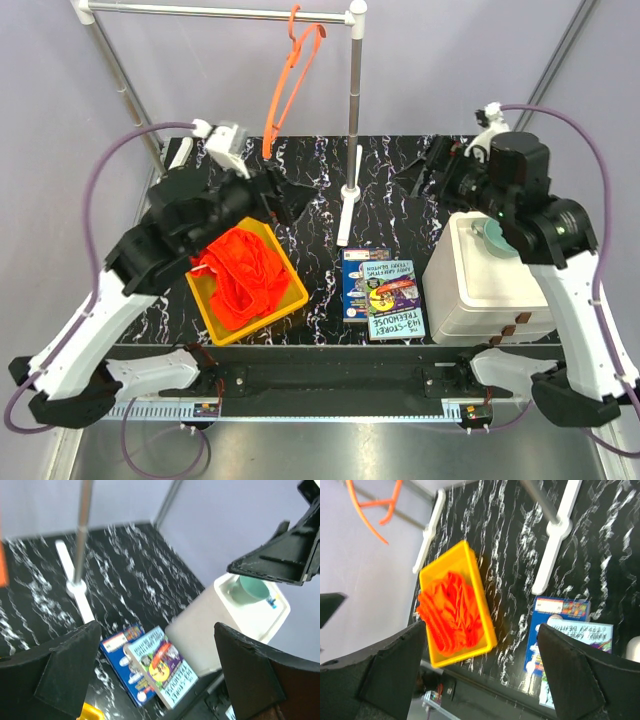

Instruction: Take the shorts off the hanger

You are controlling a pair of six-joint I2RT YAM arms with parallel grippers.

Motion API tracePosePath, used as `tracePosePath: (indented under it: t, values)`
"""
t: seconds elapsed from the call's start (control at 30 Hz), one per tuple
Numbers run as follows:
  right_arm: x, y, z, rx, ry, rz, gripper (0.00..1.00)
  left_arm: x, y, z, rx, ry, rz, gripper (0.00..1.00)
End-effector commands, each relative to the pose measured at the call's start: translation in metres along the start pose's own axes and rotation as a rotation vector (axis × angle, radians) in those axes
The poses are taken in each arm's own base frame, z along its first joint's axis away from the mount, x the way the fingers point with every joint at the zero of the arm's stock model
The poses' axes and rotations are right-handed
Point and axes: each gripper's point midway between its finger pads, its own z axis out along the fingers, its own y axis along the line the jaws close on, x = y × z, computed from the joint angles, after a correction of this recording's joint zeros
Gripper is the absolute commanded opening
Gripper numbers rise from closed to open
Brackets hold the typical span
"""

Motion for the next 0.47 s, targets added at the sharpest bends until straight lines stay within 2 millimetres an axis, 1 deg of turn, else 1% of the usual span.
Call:
tracePosePath:
  t: [0.0, 0.07, 0.1, 0.17, 0.27, 0.3, 0.33, 0.37, 0.43]
  values:
    - [-0.045, -0.004, -0.034, 0.052, -0.240, -0.053, 1.00, -0.085, -0.003, -0.050, -0.036, -0.302, 0.079, 0.99]
    - [-0.049, -0.008, -0.042, 0.077, -0.269, -0.059, 1.00, -0.101, -0.005, -0.066, -0.042, -0.352, 0.085, 0.99]
    - [-0.050, -0.009, -0.047, 0.082, -0.280, -0.060, 1.00, -0.104, -0.004, -0.070, -0.052, -0.361, 0.087, 0.99]
    - [-0.047, -0.013, -0.051, 0.099, -0.269, -0.060, 1.00, -0.108, -0.003, -0.076, -0.065, -0.360, 0.082, 0.99]
    - [-0.045, -0.012, -0.059, 0.100, -0.267, -0.042, 1.00, -0.107, 0.001, -0.084, -0.082, -0.358, 0.071, 0.99]
    - [-0.044, -0.011, -0.064, 0.088, -0.273, -0.038, 1.00, -0.109, 0.003, -0.088, -0.093, -0.369, 0.062, 0.99]
    - [-0.045, -0.010, -0.067, 0.082, -0.281, -0.038, 1.00, -0.112, 0.004, -0.096, -0.096, -0.388, 0.054, 0.99]
    - [-0.044, -0.009, -0.069, 0.078, -0.282, -0.037, 1.00, -0.114, 0.004, -0.099, -0.094, -0.398, 0.052, 0.99]
    - [-0.048, -0.003, -0.080, 0.052, -0.303, -0.053, 1.00, -0.120, 0.001, -0.108, -0.080, -0.422, 0.061, 0.99]
